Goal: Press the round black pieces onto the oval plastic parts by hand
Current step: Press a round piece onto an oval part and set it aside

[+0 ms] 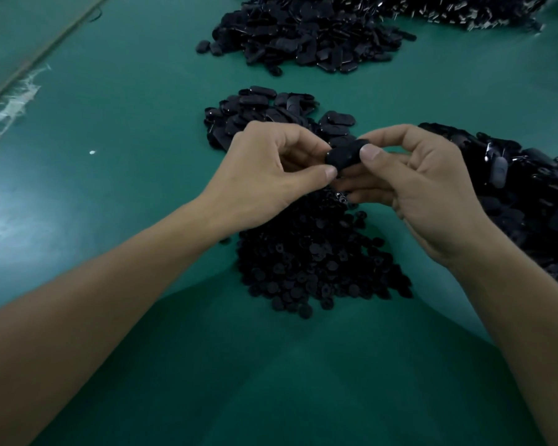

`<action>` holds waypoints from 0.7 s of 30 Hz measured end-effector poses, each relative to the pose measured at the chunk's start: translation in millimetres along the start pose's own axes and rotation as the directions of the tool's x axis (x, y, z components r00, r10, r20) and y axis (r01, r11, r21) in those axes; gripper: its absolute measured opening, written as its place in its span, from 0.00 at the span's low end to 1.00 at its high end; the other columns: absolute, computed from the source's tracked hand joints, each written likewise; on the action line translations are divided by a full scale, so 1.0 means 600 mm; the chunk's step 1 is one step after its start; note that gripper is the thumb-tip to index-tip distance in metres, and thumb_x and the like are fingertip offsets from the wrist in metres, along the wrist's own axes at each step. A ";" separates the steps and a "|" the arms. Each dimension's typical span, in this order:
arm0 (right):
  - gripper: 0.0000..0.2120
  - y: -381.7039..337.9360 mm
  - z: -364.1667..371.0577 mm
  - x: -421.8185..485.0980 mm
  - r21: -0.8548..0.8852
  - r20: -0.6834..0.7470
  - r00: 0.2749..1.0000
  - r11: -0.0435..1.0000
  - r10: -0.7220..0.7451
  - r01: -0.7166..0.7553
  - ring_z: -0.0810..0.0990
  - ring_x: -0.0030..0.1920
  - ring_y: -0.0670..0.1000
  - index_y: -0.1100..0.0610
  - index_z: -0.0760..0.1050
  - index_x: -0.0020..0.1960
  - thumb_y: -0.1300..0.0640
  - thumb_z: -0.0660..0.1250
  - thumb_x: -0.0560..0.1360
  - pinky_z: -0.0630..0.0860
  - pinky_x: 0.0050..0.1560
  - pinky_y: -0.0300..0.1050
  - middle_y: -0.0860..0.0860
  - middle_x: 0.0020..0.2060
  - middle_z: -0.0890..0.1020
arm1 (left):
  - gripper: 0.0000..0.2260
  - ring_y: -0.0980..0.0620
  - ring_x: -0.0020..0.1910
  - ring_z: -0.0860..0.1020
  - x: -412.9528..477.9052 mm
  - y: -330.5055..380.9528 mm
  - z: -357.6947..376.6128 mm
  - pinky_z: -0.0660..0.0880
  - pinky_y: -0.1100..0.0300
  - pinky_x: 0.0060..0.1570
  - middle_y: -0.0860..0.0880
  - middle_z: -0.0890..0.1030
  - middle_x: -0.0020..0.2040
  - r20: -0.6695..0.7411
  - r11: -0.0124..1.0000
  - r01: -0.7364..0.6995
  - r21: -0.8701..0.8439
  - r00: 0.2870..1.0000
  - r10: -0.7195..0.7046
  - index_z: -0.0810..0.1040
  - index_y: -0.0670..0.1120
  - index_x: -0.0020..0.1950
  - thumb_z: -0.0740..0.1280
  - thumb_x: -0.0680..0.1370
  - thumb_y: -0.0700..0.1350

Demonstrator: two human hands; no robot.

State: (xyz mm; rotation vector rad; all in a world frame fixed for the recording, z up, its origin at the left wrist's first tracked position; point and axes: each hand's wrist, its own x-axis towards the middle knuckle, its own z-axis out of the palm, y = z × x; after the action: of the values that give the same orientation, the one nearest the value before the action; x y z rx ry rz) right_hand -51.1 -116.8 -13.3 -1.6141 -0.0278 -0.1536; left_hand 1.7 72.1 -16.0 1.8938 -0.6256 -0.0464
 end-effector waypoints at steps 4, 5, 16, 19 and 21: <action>0.04 -0.001 0.005 -0.001 -0.058 0.023 1.000 0.998 -0.020 0.021 0.87 0.38 0.54 0.55 0.75 0.50 0.62 0.64 0.82 0.81 0.38 0.42 0.53 0.38 0.87 | 0.03 0.55 0.39 0.84 -0.002 0.001 0.005 0.80 0.60 0.44 0.52 0.86 0.40 -0.014 1.000 -0.018 -0.014 1.000 0.017 0.85 0.48 0.48 0.75 0.76 0.42; 0.05 0.001 0.005 -0.001 -0.094 0.027 0.999 0.995 -0.033 0.035 0.87 0.38 0.53 0.54 0.77 0.50 0.62 0.64 0.82 0.81 0.38 0.41 0.53 0.38 0.87 | 0.02 0.57 0.37 0.82 -0.002 0.000 0.006 0.79 0.61 0.42 0.53 0.85 0.39 -0.023 1.000 -0.017 -0.012 1.000 0.016 0.85 0.48 0.48 0.75 0.76 0.42; 0.23 0.035 -0.079 0.044 -0.948 -0.156 0.987 0.272 0.044 -0.162 0.53 0.79 0.60 0.54 0.65 0.77 0.55 0.61 0.83 0.53 0.76 0.59 0.59 0.79 0.57 | 0.08 0.56 0.36 0.84 0.034 -0.075 -0.066 0.83 0.57 0.47 0.54 0.85 0.39 -0.477 0.987 0.162 0.000 0.867 -0.143 0.82 0.54 0.47 0.73 0.76 0.40; 0.26 0.034 -0.085 0.062 -0.957 -0.181 0.978 0.210 0.104 -0.200 0.48 0.80 0.60 0.54 0.58 0.80 0.52 0.59 0.83 0.51 0.76 0.61 0.60 0.80 0.51 | 0.09 0.58 0.42 0.84 0.036 -0.091 -0.065 0.82 0.57 0.52 0.54 0.84 0.45 -0.437 0.976 0.212 0.057 0.884 -0.166 0.83 0.51 0.54 0.73 0.77 0.39; 0.27 0.030 -0.084 0.078 -0.951 -0.209 0.964 0.196 0.164 -0.239 0.49 0.80 0.61 0.56 0.56 0.80 0.51 0.56 0.84 0.52 0.76 0.61 0.61 0.80 0.52 | 0.11 0.61 0.46 0.83 0.035 -0.089 -0.062 0.81 0.60 0.55 0.57 0.84 0.47 -0.401 0.972 0.200 0.126 0.906 -0.135 0.84 0.49 0.58 0.72 0.77 0.40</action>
State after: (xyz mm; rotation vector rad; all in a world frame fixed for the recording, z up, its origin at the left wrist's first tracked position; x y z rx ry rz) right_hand -7.0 -171.6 -23.4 -2.9207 0.4394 0.0214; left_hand 52.8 109.3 -42.3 2.0368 -0.1957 0.2753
